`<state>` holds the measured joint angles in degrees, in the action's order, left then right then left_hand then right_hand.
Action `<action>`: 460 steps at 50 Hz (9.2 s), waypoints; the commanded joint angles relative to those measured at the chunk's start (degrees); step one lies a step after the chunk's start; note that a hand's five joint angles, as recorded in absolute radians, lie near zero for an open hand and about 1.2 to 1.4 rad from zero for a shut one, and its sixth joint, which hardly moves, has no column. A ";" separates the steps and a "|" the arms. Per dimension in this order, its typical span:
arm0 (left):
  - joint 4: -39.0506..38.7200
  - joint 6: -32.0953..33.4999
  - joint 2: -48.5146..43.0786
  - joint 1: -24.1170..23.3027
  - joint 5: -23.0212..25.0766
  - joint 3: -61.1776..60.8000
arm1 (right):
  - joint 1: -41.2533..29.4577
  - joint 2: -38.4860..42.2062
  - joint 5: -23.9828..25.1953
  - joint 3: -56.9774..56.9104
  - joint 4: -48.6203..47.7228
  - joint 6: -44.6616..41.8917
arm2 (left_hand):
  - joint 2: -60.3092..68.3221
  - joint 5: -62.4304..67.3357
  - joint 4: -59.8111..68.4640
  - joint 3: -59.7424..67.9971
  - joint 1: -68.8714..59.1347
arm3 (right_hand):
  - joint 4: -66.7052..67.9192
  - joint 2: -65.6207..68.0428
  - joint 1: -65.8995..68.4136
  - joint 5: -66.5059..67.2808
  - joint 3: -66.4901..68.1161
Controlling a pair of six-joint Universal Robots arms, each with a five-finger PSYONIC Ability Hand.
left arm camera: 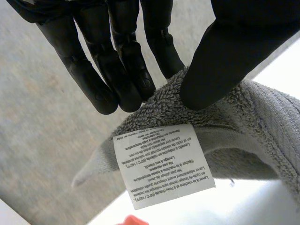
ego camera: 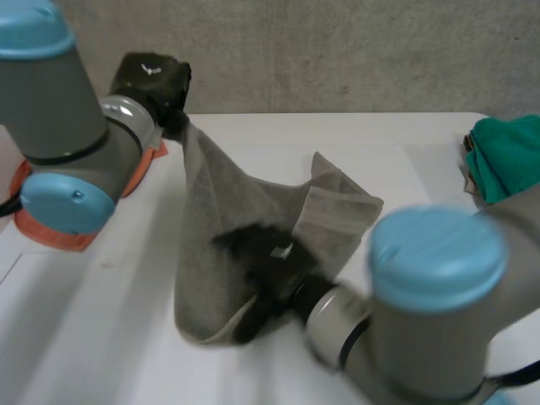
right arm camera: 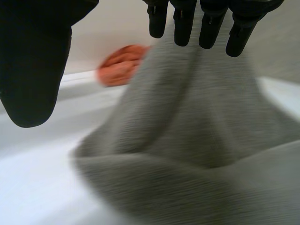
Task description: Fold the laundry.
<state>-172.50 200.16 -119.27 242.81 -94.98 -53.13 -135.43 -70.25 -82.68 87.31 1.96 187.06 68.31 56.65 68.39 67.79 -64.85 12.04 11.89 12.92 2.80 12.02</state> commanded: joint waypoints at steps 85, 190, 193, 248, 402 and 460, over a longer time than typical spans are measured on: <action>1.11 -0.82 3.96 5.74 7.00 -21.05 | 24.60 8.99 -0.56 -9.78 -4.61 -34.21 | -57.93 -56.27 -58.00 -57.41 54.47 | 9.41 9.56 8.53 8.65 9.44; -15.68 1.28 5.10 12.16 9.38 -28.08 | 29.08 23.13 7.53 -30.87 7.79 -58.20 | 11.69 13.35 11.61 12.21 -15.15 | 17.64 17.79 16.76 16.89 17.67; -15.68 1.20 5.37 12.07 9.38 -27.38 | 29.17 26.99 8.06 -34.82 9.54 -61.45 | 11.69 13.35 11.61 12.21 -15.15 | 17.80 17.96 16.93 17.05 17.83; 4.69 16.57 12.40 15.15 10.08 -34.76 | 43.05 17.00 6.13 -15.60 30.72 -69.73 | 11.69 13.35 11.61 12.21 -15.15 | 67.96 68.11 67.08 67.20 67.98; -3.28 9.55 -2.29 15.50 6.30 -25.62 | 39.80 14.35 7.36 -3.11 -7.32 -33.96 | -20.77 -19.11 -20.85 -20.26 17.31 | 67.96 68.11 67.08 67.20 67.98; 25.99 41.81 12.58 21.39 13.60 -41.19 | 47.28 1.86 12.19 4.63 29.51 -74.14 | 11.69 13.35 11.61 12.21 -15.15 | 67.96 68.11 67.08 67.20 67.98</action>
<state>-147.61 233.99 -107.24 262.22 -82.12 -92.39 -87.94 -69.86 -70.42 91.88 28.12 116.53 68.41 56.51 68.39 67.84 -67.26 68.25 67.57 65.13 57.24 68.11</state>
